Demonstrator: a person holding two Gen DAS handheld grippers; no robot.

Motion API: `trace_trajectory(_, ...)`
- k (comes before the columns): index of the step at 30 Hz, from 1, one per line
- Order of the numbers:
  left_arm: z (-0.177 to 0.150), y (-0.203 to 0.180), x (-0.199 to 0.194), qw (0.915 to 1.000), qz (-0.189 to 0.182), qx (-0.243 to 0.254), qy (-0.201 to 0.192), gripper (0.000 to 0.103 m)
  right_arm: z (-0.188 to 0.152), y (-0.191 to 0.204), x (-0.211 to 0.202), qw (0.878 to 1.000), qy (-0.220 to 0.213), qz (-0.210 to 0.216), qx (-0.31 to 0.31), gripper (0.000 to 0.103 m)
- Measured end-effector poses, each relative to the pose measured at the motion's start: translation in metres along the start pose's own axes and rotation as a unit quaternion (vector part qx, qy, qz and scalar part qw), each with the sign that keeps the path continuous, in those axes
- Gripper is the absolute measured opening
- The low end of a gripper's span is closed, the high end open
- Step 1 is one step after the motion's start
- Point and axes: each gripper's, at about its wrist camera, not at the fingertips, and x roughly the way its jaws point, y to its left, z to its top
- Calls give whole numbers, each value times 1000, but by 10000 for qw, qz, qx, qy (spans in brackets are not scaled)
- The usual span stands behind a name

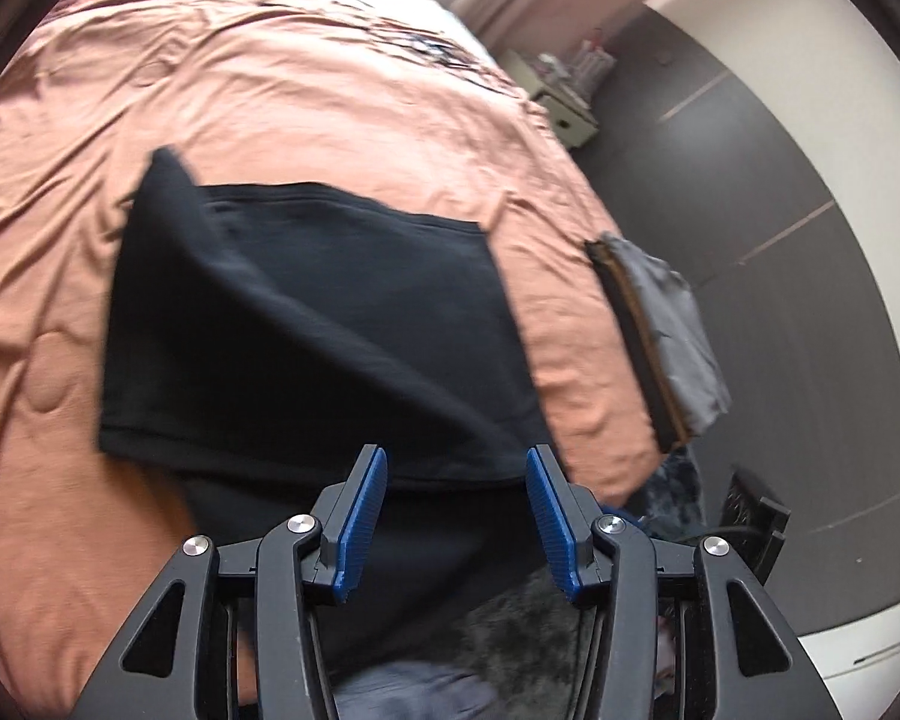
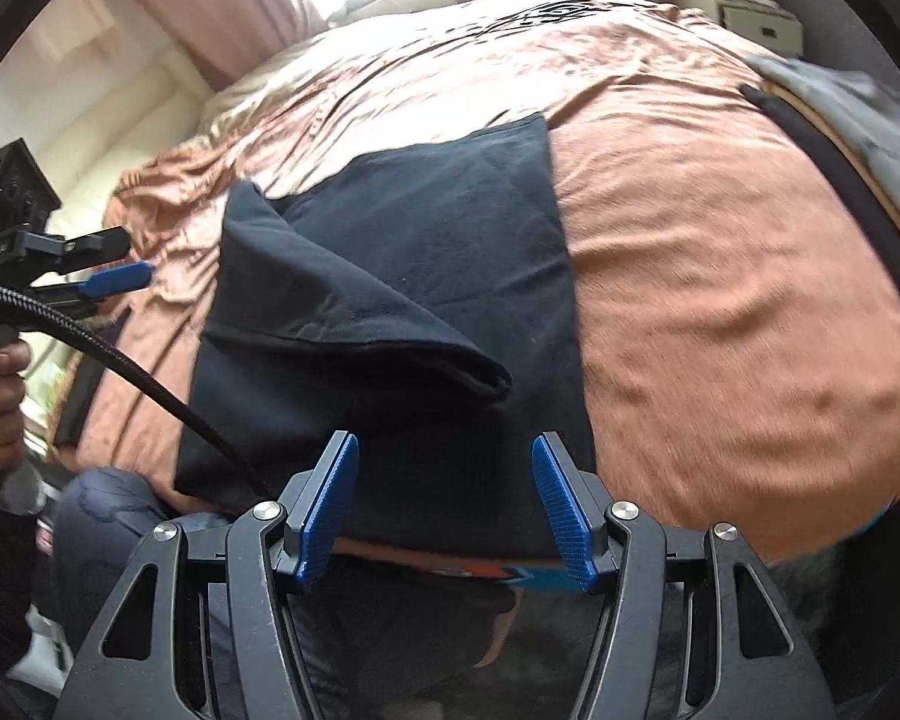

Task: Fold small clothes

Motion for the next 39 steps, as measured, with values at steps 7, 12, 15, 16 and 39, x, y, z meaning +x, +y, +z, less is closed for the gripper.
trace_trajectory(7, -5, 46, -15, 9993, 202, -309, 21, 51, 19, 13, 36, 9977, 134, -393, -538, 58)
trace_trajectory(12, -11, 73, -33, 9984, 295, -490, -45, 51, 28, 18, 56, 9964, 101, -491, -691, 58)
trace_trajectory(15, -14, 84, -39, 9977, 308, -594, -63, 51, 29, 24, 61, 9959, 15, -439, -786, 29)
trace_trajectory(16, -15, 85, -40, 9976, 308, -618, -57, 51, 29, 25, 60, 9959, -34, -422, -801, 16)
trace_trajectory(39, -30, 51, -43, 9988, 323, -378, 25, 51, -32, -33, -8, 9953, -464, 468, 713, 4)
